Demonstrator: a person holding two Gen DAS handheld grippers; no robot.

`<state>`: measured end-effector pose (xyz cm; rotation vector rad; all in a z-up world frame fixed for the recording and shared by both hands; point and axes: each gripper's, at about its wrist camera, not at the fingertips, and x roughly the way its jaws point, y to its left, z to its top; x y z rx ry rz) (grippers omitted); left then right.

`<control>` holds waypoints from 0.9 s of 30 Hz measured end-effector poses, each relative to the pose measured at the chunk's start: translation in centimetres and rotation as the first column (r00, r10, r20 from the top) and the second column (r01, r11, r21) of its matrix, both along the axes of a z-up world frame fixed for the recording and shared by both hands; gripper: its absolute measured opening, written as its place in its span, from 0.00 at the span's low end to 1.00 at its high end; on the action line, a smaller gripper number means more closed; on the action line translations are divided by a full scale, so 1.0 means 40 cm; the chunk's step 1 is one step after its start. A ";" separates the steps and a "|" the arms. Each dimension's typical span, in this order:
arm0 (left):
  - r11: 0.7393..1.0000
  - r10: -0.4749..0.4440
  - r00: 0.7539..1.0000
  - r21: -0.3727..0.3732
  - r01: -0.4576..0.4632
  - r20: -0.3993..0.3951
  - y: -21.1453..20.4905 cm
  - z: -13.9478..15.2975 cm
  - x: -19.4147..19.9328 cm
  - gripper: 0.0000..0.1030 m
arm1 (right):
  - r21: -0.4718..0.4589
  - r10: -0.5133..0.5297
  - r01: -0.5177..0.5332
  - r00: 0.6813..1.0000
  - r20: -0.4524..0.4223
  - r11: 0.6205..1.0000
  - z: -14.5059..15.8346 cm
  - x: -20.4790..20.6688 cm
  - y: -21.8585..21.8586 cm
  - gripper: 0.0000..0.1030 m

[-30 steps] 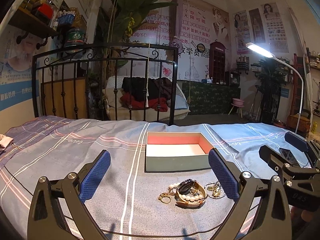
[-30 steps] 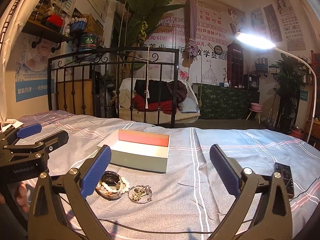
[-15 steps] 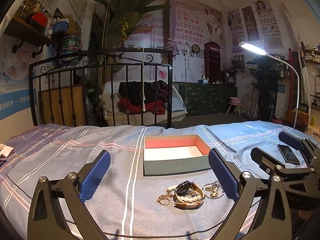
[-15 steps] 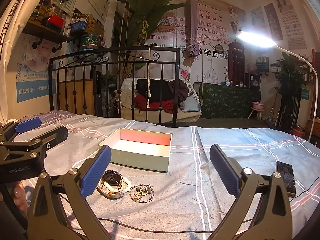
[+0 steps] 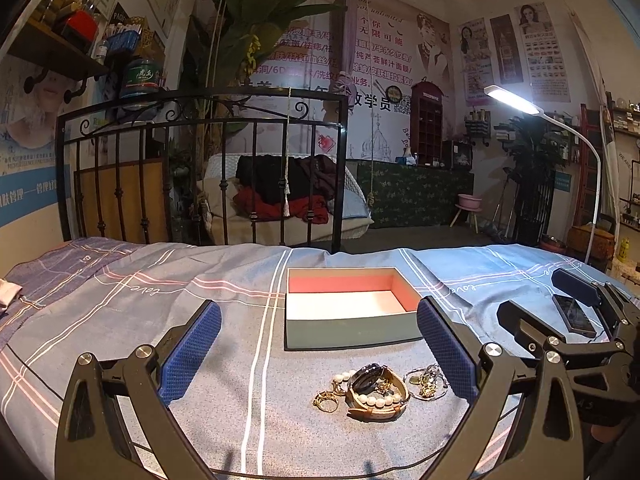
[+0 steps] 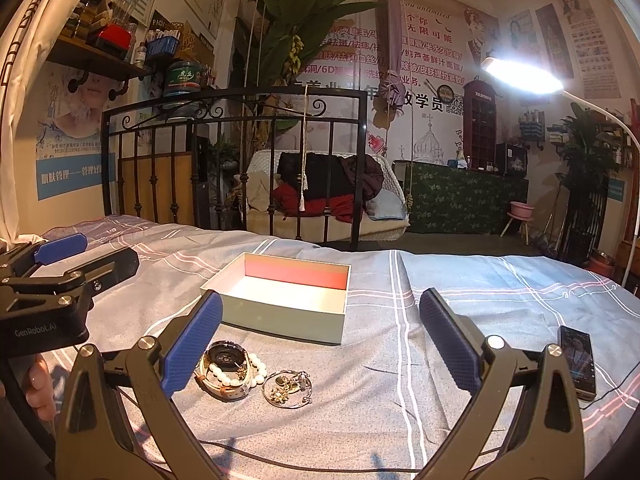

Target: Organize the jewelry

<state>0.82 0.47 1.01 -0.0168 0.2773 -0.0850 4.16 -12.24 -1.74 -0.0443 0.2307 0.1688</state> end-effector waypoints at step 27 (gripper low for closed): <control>0.998 -0.049 0.966 0.021 0.056 -0.254 -0.006 -0.073 0.105 0.94 | -0.022 0.012 -0.016 0.983 -0.181 1.000 -0.058 0.105 0.011 0.95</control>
